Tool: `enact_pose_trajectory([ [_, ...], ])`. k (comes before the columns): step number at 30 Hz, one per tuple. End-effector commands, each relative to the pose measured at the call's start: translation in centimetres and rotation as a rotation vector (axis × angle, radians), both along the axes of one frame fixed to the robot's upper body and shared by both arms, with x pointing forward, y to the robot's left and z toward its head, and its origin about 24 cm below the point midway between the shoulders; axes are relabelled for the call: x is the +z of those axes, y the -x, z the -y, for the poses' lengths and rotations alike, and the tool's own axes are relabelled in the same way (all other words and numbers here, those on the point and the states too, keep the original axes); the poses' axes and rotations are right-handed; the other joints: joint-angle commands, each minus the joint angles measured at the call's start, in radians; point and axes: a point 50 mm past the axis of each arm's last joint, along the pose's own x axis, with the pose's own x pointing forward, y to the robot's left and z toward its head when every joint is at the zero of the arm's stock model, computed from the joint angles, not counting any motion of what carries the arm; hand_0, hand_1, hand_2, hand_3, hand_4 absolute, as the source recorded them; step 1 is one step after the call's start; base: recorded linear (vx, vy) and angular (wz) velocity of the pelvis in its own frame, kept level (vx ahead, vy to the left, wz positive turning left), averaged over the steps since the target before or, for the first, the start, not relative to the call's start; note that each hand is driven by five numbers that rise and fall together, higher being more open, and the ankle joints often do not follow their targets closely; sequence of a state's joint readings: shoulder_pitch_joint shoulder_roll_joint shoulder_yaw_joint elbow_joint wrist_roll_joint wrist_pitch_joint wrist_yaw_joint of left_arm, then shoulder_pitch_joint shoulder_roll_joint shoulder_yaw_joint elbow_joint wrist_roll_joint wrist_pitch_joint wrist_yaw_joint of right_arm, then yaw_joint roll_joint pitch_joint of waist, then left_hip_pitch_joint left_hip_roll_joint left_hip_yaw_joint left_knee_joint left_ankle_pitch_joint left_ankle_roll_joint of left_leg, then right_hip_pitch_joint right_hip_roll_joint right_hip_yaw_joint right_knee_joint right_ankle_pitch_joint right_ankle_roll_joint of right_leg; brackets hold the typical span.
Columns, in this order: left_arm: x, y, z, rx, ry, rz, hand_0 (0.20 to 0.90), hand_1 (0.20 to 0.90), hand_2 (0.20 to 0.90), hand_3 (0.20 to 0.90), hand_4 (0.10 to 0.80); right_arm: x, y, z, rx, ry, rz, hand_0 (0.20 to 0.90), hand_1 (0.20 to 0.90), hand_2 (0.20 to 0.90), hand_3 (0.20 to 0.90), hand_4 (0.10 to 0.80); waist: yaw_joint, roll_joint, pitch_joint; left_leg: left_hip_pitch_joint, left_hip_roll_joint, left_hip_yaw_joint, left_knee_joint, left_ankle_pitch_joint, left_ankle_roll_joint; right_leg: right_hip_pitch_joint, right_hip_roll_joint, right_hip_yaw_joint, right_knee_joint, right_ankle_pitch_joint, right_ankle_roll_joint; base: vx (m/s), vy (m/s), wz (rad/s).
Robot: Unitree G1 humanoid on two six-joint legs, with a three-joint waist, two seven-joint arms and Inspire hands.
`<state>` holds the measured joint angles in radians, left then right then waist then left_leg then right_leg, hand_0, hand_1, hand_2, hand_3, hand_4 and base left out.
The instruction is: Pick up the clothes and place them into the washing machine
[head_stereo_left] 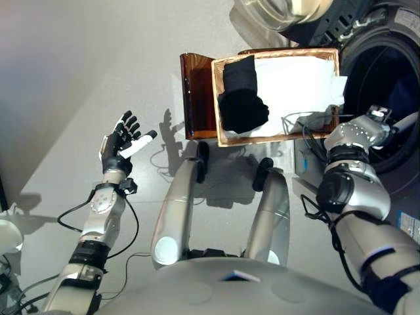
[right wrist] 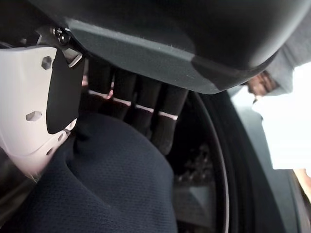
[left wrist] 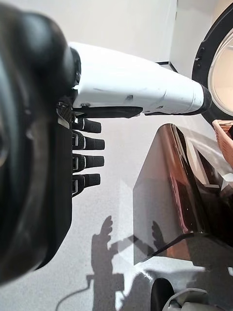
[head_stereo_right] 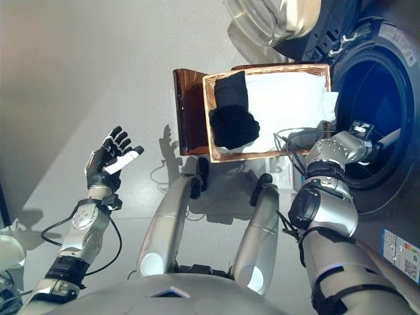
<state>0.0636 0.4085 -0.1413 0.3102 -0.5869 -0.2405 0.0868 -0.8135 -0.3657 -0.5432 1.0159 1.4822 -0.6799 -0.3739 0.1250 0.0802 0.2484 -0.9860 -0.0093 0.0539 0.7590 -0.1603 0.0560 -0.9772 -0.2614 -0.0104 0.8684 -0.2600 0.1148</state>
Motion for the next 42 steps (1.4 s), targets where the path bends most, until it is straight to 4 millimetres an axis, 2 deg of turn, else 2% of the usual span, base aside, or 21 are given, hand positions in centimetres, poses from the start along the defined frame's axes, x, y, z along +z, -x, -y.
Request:
enact_pose_trajectory([
  [1,3.2,-0.9,-0.9,-0.005,-0.047,0.169,0.9,0.9,0.9,0.9,0.8,4.4,1.1,3.5,-0.113,0.205,0.029,0.2,0.2,0.2,0.2,0.3,0.006,0.023,-0.045,0.024,0.009,-0.012,-0.007,-0.076,-0.049,-0.021,0.026,0.014,-0.059,0.068,-0.03,0.004,0.006,-0.04],
  [8,3.6,-0.8,-1.1,0.005,-0.042,0.186,0.9,0.9,0.9,0.9,0.8,3.8,0.9,3.0,-0.102,0.188,0.033,0.2,0.2,0.2,0.2,0.3,0.002,0.024,-0.043,0.016,0.006,-0.008,-0.008,-0.074,-0.049,-0.03,0.027,0.018,-0.059,0.07,-0.03,0.0,0.001,-0.01],
  [9,3.5,-0.7,-1.2,0.013,-0.041,0.182,0.9,0.9,0.9,0.9,0.8,3.7,0.9,2.9,-0.097,0.189,0.036,0.216,0.216,0.216,0.216,0.312,0.002,0.024,-0.044,0.015,0.006,-0.008,-0.009,-0.074,-0.048,-0.033,0.027,0.018,-0.058,0.069,-0.03,0.0,0.0,0.0],
  [10,3.4,-0.7,-1.4,0.024,-0.044,0.18,0.9,0.9,0.9,0.9,0.8,3.4,0.9,2.8,-0.094,0.18,0.033,0.477,0.477,0.477,0.477,0.498,0.002,0.023,-0.046,0.012,0.005,-0.008,-0.01,-0.072,-0.049,-0.035,0.027,0.019,-0.057,0.071,-0.031,0.0,0.0,0.0],
  [11,3.4,-0.7,-1.5,0.03,-0.044,0.177,0.9,0.9,0.9,0.9,0.8,3.1,0.9,2.7,-0.093,0.173,0.029,0.9,0.9,0.9,0.9,0.8,0.002,0.021,-0.048,0.011,0.005,-0.009,-0.011,-0.072,-0.049,-0.036,0.028,0.02,-0.058,0.071,-0.031,0.0,0.0,0.0],
  [21,3.4,-0.7,-1.6,0.036,-0.047,0.173,0.9,0.9,0.9,0.9,0.8,1.9,0.5,1.9,-0.069,0.116,0.016,0.9,0.9,0.9,0.9,0.8,0.0,0.006,-0.062,0.016,0.006,-0.006,-0.019,-0.076,-0.047,-0.034,0.032,0.023,-0.066,0.074,-0.033,0.0,0.0,0.0],
  [31,3.3,-0.7,-1.7,0.041,-0.049,0.163,0.9,0.9,0.9,0.9,0.8,1.6,-0.2,1.0,-0.02,0.103,-0.01,0.9,0.9,0.9,0.9,0.8,0.001,0.002,-0.059,0.02,0.008,0.0,-0.025,-0.075,-0.046,-0.033,0.032,0.023,-0.07,0.078,-0.033,0.0,0.0,0.0],
  [32,3.3,-0.7,-1.7,0.041,-0.051,0.164,0.9,0.9,0.9,0.9,0.8,1.5,-0.6,0.6,0.058,0.178,-0.078,0.9,0.9,0.9,0.9,0.8,0.004,0.0,-0.057,0.025,0.009,0.003,-0.026,-0.074,-0.047,-0.029,0.032,0.022,-0.071,0.079,-0.033,0.0,0.0,0.0],
  [35,3.3,-0.7,-1.6,0.043,-0.049,0.174,0.9,0.9,0.9,0.9,0.8,1.5,-1.5,-0.7,0.165,0.276,-0.107,0.9,0.9,0.9,0.9,0.8,0.0,-0.001,-0.05,0.033,0.012,0.006,-0.03,-0.073,-0.047,-0.026,0.034,0.024,-0.073,0.083,-0.034,-0.008,0.009,-0.04],
  [42,3.3,-0.6,-1.7,0.054,-0.03,0.181,0.9,0.9,0.9,0.9,0.8,-0.2,-2.1,-2.9,0.324,0.373,-0.196,0.9,0.9,0.9,0.9,0.8,-0.005,-0.008,-0.047,0.043,0.013,0.007,-0.031,-0.072,-0.049,-0.014,0.038,0.019,-0.079,0.083,-0.037,-0.002,0.0,-0.02],
])
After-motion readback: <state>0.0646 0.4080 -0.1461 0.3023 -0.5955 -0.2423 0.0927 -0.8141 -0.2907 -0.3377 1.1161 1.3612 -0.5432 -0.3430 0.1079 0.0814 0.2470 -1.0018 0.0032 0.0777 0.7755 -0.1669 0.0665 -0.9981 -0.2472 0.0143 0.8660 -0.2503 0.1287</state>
